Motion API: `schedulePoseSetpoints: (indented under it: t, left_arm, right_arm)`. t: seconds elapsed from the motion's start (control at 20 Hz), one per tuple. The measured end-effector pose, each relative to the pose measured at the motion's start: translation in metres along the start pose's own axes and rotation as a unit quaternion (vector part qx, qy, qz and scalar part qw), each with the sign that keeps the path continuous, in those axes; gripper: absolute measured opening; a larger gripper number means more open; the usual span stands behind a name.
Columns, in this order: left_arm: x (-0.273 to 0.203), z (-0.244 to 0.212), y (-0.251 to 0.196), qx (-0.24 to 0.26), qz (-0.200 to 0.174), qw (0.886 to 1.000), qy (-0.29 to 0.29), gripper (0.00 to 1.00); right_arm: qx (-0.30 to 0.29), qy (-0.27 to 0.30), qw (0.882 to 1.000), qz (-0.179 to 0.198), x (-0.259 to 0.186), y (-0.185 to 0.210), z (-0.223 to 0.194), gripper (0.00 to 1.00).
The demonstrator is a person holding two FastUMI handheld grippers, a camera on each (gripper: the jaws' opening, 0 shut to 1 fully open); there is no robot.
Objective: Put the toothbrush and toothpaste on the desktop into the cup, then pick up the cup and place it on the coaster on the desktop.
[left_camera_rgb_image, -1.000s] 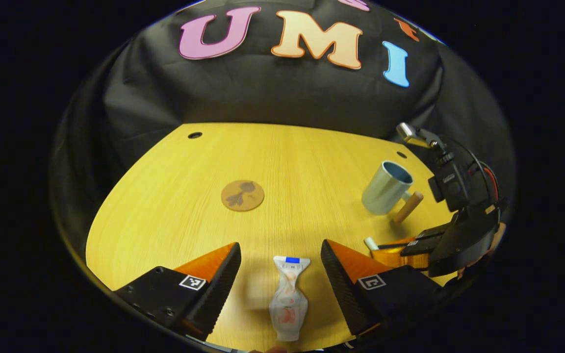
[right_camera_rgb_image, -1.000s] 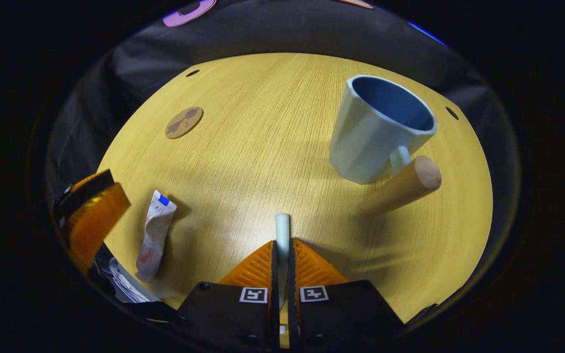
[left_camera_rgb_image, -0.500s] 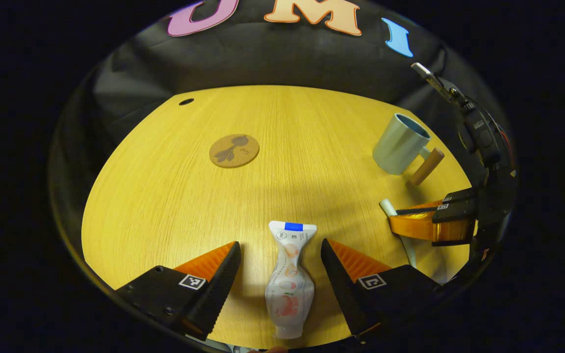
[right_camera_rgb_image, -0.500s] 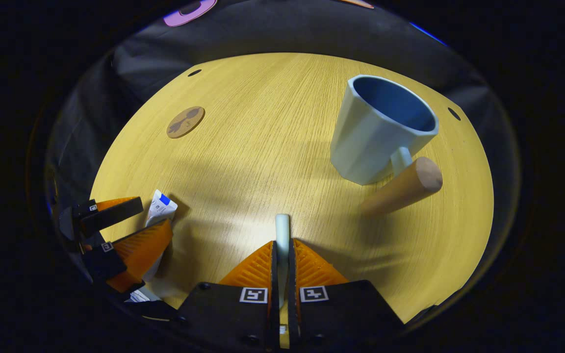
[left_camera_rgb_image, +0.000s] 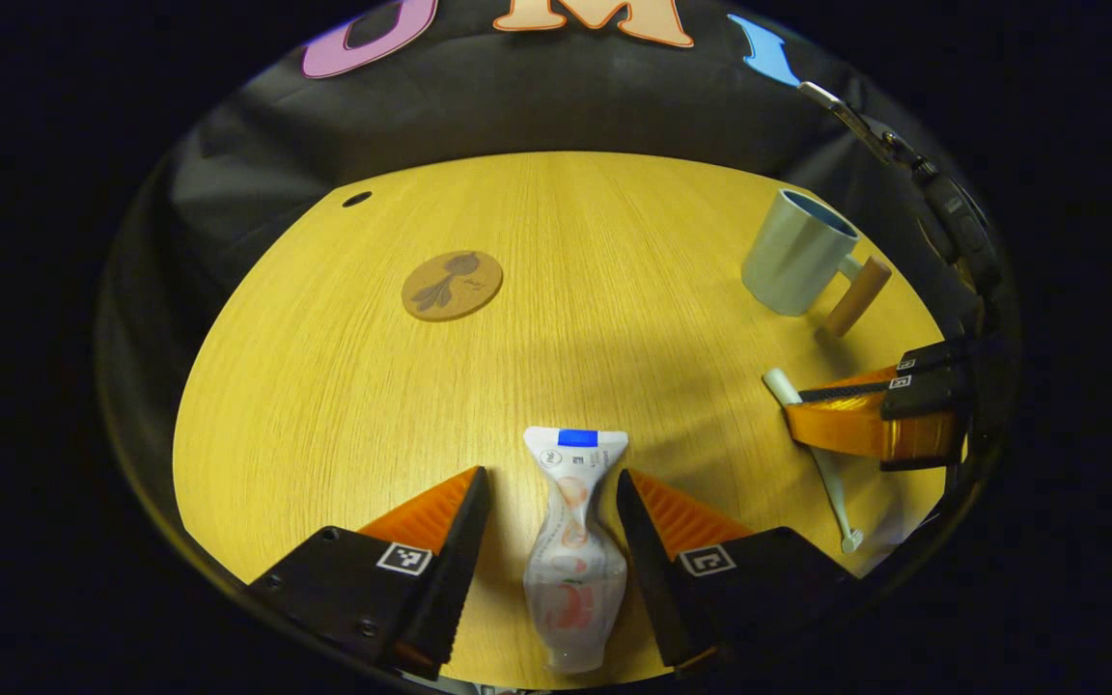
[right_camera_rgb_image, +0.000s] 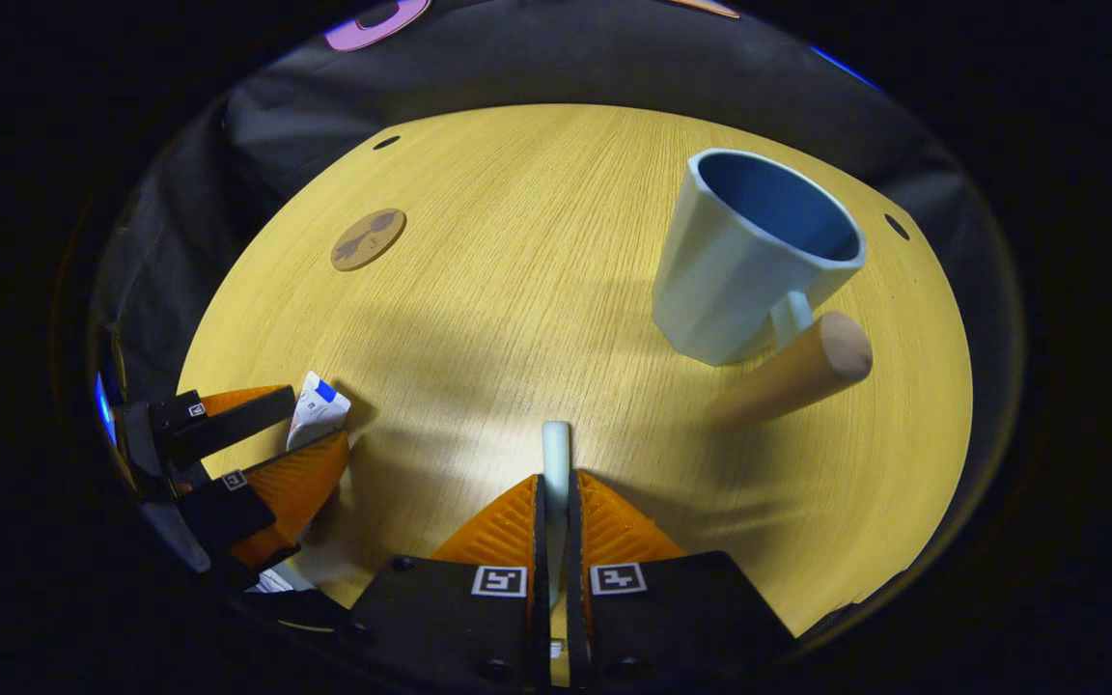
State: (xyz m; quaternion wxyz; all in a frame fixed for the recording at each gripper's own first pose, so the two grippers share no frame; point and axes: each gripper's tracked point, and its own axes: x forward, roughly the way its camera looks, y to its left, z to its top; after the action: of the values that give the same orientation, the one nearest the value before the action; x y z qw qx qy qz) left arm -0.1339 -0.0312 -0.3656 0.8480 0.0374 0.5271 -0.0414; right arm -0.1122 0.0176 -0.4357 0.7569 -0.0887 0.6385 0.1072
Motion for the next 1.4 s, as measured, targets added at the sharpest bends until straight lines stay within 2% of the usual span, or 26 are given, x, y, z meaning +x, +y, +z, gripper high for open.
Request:
schedulePoseSetpoints:
  t: [0.05,0.1,0.15,0.2,0.3,0.35,0.5,0.65,0.7,0.9,1.3,1.4]
  left_arm:
    - [0.002,0.0,-0.001,-0.002,-0.002,1.0,0.004,0.72]
    - [0.001,0.0,-0.004,-0.005,-0.002,1.0,0.001,0.57]
    - [0.001,0.0,-0.007,-0.006,-0.001,1.0,0.003,0.47]
    - [-0.002,-0.001,-0.006,-0.007,-0.003,1.0,0.003,0.32]
    - [0.0,-0.001,-0.006,-0.008,-0.002,1.0,0.005,0.2]
    - [0.0,0.0,-0.006,-0.009,-0.004,1.0,0.005,0.19]
    - [0.0,0.001,-0.007,-0.008,-0.01,1.0,0.007,0.08]
    - [-0.003,0.001,-0.012,-0.029,-0.033,0.999,0.01,0.03]
    - [-0.004,-0.002,-0.013,-0.038,-0.038,0.999,0.012,0.03]
    - [-0.008,-0.007,-0.011,-0.059,-0.049,0.997,0.017,0.03]
    - [-0.006,-0.013,-0.008,-0.051,-0.05,0.997,0.02,0.03]
    - [-0.003,-0.016,-0.009,-0.049,-0.051,0.997,0.021,0.03]
  right_arm:
    - [0.0,0.0,1.0,0.0,0.0,0.0,0.0,0.1]
    - [-0.001,-0.001,1.0,0.0,0.0,-0.001,-0.001,0.1]
    - [-0.002,-0.001,1.0,0.001,0.001,-0.002,-0.002,0.1]
    - [-0.002,-0.003,1.0,0.001,-0.001,-0.002,-0.002,0.1]
    - [-0.002,-0.006,1.0,0.002,-0.002,-0.002,-0.002,0.1]
    - [-0.005,-0.007,1.0,0.002,-0.002,-0.002,-0.002,0.1]
    - [-0.016,-0.012,1.0,0.001,-0.002,-0.002,-0.001,0.1]
    - [-0.02,-0.012,1.0,0.009,-0.001,0.0,0.002,0.1]
    - [-0.014,-0.011,1.0,0.012,0.0,0.001,0.002,0.07]
    - [0.014,-0.022,0.999,0.03,0.008,0.006,0.004,0.1]
    - [0.047,-0.07,0.995,0.06,-0.002,0.009,0.015,0.07]
    - [0.053,-0.087,0.992,0.069,-0.007,0.012,0.022,0.1]
